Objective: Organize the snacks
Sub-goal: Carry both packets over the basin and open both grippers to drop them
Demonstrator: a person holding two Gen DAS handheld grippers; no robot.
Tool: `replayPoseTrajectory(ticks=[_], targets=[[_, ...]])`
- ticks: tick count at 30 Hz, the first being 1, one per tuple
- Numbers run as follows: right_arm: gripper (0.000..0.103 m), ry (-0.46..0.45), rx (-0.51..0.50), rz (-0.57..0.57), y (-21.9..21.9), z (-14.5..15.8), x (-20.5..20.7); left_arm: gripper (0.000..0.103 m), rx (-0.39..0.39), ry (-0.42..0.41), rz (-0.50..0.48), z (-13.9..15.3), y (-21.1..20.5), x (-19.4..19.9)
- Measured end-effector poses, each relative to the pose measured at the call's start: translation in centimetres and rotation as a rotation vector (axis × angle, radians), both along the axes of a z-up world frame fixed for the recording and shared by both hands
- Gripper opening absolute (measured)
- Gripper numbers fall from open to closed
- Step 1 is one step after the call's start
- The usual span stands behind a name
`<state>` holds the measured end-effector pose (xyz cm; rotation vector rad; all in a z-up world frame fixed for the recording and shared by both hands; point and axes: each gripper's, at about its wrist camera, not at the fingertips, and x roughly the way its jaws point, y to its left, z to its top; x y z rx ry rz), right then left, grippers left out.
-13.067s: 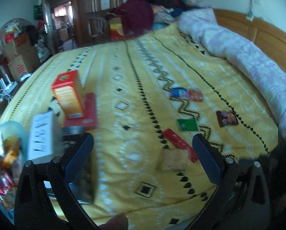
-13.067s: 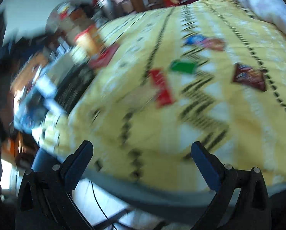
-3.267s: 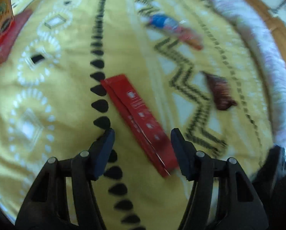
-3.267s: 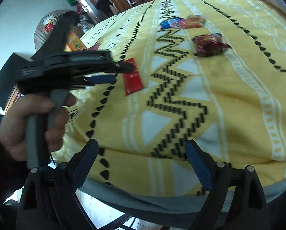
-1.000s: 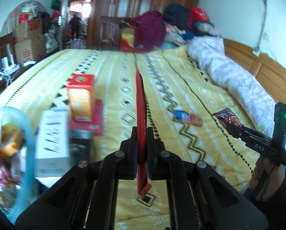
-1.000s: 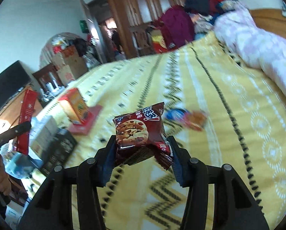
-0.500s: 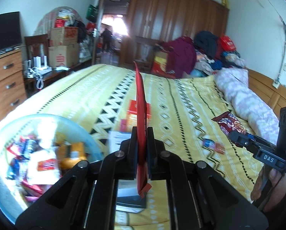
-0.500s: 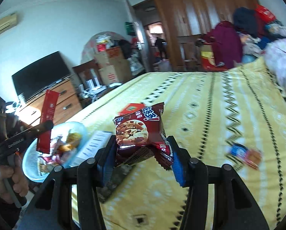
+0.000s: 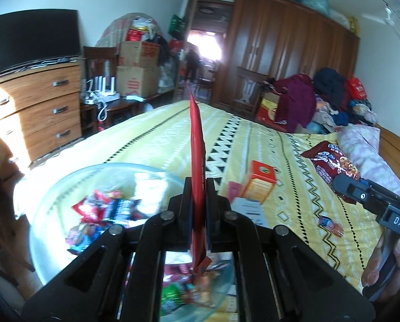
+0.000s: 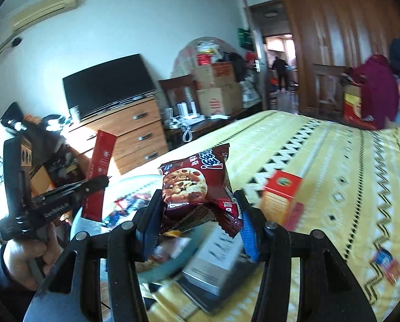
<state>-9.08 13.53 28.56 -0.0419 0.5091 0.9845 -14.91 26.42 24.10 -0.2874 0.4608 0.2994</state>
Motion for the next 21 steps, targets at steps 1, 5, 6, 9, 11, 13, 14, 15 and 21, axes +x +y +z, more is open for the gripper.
replayPoseTrajectory(ticks=[1,5,6,9,11,13,14,15,21], targets=[[0.055,0.002,-0.002,0.017,1.0,0.1,-0.3,0.007,-0.004,0.001,0.010,-0.1,0.5,-0.3],[0.055,0.016,-0.017,0.073,4.7,0.1,-1.4,0.007,-0.022,-0.001,0.041,-0.4,1.9,-1.4],[0.055,0.017,-0.022,0.083,5.3,0.1,-1.7,0.007,-0.025,-0.002,0.049,-0.5,2.3,-1.6],[0.055,0.019,-0.042,0.119,7.5,-0.2,-2.6,0.007,-0.039,0.001,0.068,-0.8,3.3,-2.1],[0.055,0.021,-0.055,0.140,8.8,-0.4,-3.0,0.007,-0.048,0.007,0.078,-1.1,4.0,-2.3],[0.055,0.023,-0.065,0.161,10.1,-0.6,-3.5,0.007,-0.057,0.014,0.083,-1.3,4.4,-2.7],[0.055,0.024,-0.070,0.169,10.6,-0.7,-3.8,0.007,-0.059,0.017,0.087,-1.5,4.6,-2.9],[0.055,0.026,-0.074,0.178,11.2,-0.8,-4.0,0.007,-0.062,0.020,0.091,-1.5,4.8,-2.9],[0.055,0.041,-0.097,0.223,13.4,-1.9,-5.0,0.007,-0.081,0.030,0.116,-1.9,6.6,-3.8]])
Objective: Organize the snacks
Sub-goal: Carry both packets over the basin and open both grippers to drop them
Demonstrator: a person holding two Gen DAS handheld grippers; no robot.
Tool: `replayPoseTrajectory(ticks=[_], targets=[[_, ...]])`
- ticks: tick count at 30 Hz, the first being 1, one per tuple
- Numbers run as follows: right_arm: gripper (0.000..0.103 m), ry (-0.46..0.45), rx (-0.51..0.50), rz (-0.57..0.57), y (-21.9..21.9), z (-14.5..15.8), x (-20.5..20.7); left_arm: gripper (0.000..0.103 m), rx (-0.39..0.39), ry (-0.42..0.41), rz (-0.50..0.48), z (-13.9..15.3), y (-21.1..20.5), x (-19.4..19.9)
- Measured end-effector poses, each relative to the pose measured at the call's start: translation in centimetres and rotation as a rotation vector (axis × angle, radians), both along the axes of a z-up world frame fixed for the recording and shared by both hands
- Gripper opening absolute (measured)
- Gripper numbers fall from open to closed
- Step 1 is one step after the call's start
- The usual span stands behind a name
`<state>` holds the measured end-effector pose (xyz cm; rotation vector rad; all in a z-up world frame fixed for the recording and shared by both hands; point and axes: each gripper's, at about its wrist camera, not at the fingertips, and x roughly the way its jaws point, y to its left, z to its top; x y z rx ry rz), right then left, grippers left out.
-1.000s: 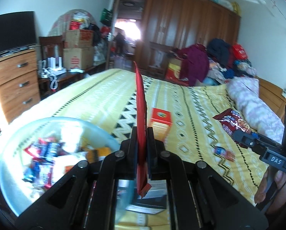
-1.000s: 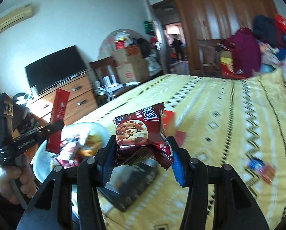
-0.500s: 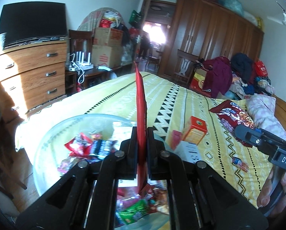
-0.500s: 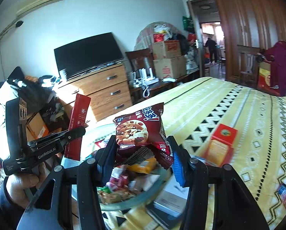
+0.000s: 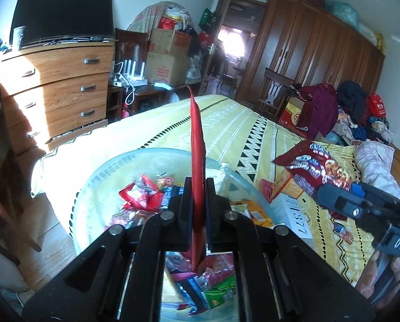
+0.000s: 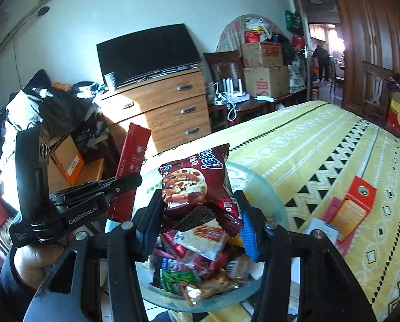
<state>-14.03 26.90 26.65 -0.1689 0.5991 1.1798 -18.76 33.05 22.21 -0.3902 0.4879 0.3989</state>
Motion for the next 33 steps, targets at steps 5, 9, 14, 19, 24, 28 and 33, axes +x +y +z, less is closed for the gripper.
replayPoseTrajectory(ticks=[5,9,14,19,24,28,33], targets=[[0.055,0.013,-0.019,0.027,1.3,-1.0,-0.5,0.007,-0.026,0.016,0.021,-0.5,1.4,-0.3],[0.055,0.022,-0.026,0.030,1.7,-1.4,-0.5,0.007,-0.034,0.031,0.018,-1.0,1.7,-0.2],[0.055,0.042,-0.032,0.021,1.7,-1.8,-0.1,0.007,-0.042,0.039,0.012,-1.3,2.0,0.0],[0.055,0.054,-0.034,0.016,1.8,-2.1,0.1,0.007,-0.047,0.048,0.012,-1.7,2.5,0.2],[0.055,0.070,-0.029,0.017,2.1,-2.0,0.0,0.008,-0.056,0.066,0.017,-2.0,3.0,0.5],[0.058,0.071,-0.032,0.017,2.3,-2.3,0.1,0.009,-0.053,0.081,0.026,-2.2,3.2,0.7],[0.066,0.073,-0.031,0.023,2.8,-2.3,0.0,0.032,-0.055,0.096,0.040,-2.5,3.4,0.9]])
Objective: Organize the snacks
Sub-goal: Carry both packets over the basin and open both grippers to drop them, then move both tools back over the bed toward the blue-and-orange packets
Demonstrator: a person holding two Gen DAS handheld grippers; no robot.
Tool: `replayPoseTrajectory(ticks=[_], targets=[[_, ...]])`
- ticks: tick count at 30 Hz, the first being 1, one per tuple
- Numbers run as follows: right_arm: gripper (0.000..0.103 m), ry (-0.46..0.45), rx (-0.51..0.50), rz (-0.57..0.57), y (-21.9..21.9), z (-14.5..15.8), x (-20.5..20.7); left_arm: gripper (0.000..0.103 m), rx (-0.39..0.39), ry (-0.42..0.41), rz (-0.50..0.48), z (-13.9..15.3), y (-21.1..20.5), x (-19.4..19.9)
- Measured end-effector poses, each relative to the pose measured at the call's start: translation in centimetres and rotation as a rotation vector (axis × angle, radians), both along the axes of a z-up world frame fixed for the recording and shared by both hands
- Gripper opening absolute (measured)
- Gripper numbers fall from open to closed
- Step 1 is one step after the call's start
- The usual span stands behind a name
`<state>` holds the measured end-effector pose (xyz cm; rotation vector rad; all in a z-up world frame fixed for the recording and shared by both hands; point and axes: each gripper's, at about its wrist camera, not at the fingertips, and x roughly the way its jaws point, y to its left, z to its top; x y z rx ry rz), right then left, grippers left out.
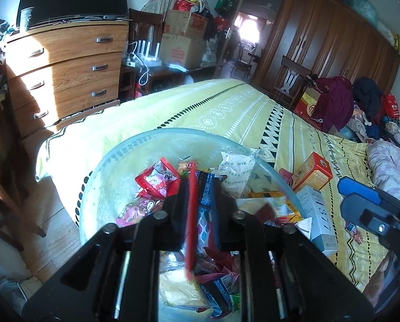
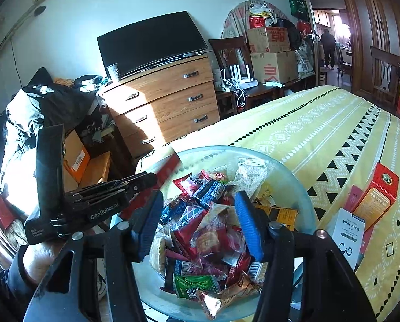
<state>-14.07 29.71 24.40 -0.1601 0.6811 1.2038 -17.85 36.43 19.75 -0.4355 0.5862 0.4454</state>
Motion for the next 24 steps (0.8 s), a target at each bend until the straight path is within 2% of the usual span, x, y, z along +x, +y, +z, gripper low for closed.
replayPoseTrajectory(ticks=[1,2,4,8,10,13,17,19,21,24], targets=[[0.070,0.000,0.000,0.003,0.1,0.0,-0.1,0.043,-0.001,0.001,0.005,0.0,0.0,0.0],[0.075,-0.002,-0.001,0.004,0.1,-0.1,-0.1,0.069,-0.002,0.001,0.013,0.0,0.1,0.0],[0.090,-0.017,-0.006,-0.005,-0.1,-0.2,-0.3,0.099,0.003,-0.008,0.038,0.0,0.1,-0.2],[0.093,-0.043,-0.024,-0.036,-1.9,-0.8,-0.7,0.101,-0.022,-0.020,0.045,0.4,0.1,-0.5],[0.094,-0.052,-0.024,-0.081,-4.3,-1.4,-0.5,0.100,-0.019,-0.035,0.034,0.9,-0.5,-0.6],[0.094,-0.038,-0.008,-0.179,-8.9,-2.4,0.5,0.100,0.045,-0.081,-0.043,2.5,-3.7,-0.1],[0.096,-0.022,0.022,-0.356,-16.8,-4.0,1.9,0.101,0.149,-0.148,-0.275,4.6,-12.5,1.5],[0.103,-0.008,0.029,-0.458,-21.1,-5.2,2.4,0.101,0.167,-0.147,-0.405,4.4,-17.1,2.6],[0.103,0.033,0.014,-0.549,-25.1,-6.9,3.2,0.101,0.159,-0.112,-0.528,3.1,-21.4,4.3],[0.103,0.108,-0.022,-0.652,-30.3,-9.6,3.9,0.101,0.106,-0.021,-0.665,-0.8,-26.6,7.6]])
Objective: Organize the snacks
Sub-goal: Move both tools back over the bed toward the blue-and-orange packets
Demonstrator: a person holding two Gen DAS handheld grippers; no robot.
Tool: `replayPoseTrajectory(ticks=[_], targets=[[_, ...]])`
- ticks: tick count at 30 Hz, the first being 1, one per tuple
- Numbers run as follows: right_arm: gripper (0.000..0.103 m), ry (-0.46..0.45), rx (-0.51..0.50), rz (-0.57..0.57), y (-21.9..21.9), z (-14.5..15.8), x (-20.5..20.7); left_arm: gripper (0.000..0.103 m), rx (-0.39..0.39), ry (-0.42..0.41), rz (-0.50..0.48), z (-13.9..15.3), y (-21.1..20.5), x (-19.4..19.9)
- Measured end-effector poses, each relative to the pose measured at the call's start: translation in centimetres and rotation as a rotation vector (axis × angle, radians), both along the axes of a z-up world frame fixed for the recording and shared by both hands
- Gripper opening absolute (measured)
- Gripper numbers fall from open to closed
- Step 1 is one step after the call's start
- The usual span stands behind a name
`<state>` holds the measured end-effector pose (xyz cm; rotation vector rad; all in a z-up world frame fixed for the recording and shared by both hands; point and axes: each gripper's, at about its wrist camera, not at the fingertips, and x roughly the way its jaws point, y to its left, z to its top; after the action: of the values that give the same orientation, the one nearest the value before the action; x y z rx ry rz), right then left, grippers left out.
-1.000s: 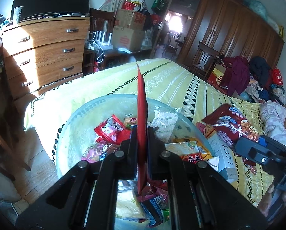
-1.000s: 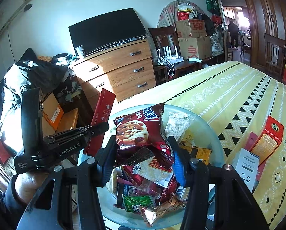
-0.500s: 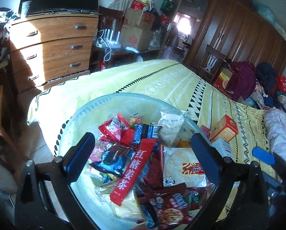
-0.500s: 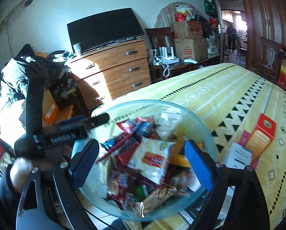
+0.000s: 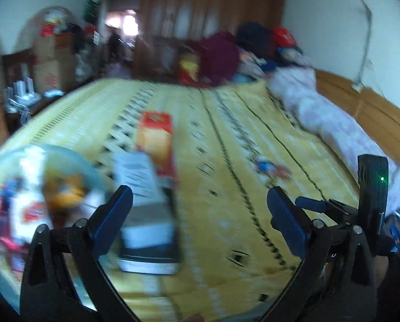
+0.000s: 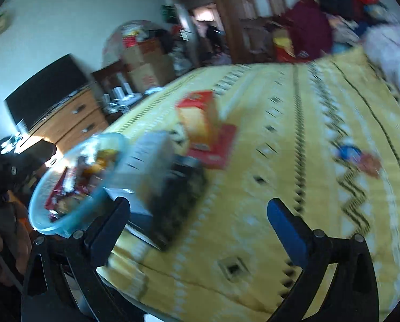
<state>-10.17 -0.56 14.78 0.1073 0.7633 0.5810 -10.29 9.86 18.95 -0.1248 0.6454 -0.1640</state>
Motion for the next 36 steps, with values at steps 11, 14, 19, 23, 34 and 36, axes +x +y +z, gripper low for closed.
replayPoseTrajectory(ticks=[11,14,19,23,34,36], targets=[[0.103,0.250,-0.049,-0.264,-13.9,-11.1,2.9,0.101,0.145,0.343,-0.191,-14.9,-10.0,7.1],[0.103,0.242,-0.071,-0.264,-15.3,-12.4,3.6,0.101,0.181,0.392,-0.178,-17.1,-10.7,8.6],[0.103,0.228,-0.084,-0.243,-16.4,-13.3,6.1,0.101,0.148,0.435,-0.155,-19.3,-10.2,10.4],[0.103,0.204,-0.074,-0.257,-17.8,-12.5,10.1,0.103,0.171,0.340,-0.153,-20.3,-10.1,9.2],[0.089,0.217,-0.145,-0.184,-20.8,-11.9,29.7,0.103,0.086,0.262,-0.176,-20.4,-8.9,8.8],[0.089,0.207,-0.170,-0.141,-19.4,-12.5,32.4,0.103,0.076,0.259,-0.177,-20.4,-8.8,8.8]])
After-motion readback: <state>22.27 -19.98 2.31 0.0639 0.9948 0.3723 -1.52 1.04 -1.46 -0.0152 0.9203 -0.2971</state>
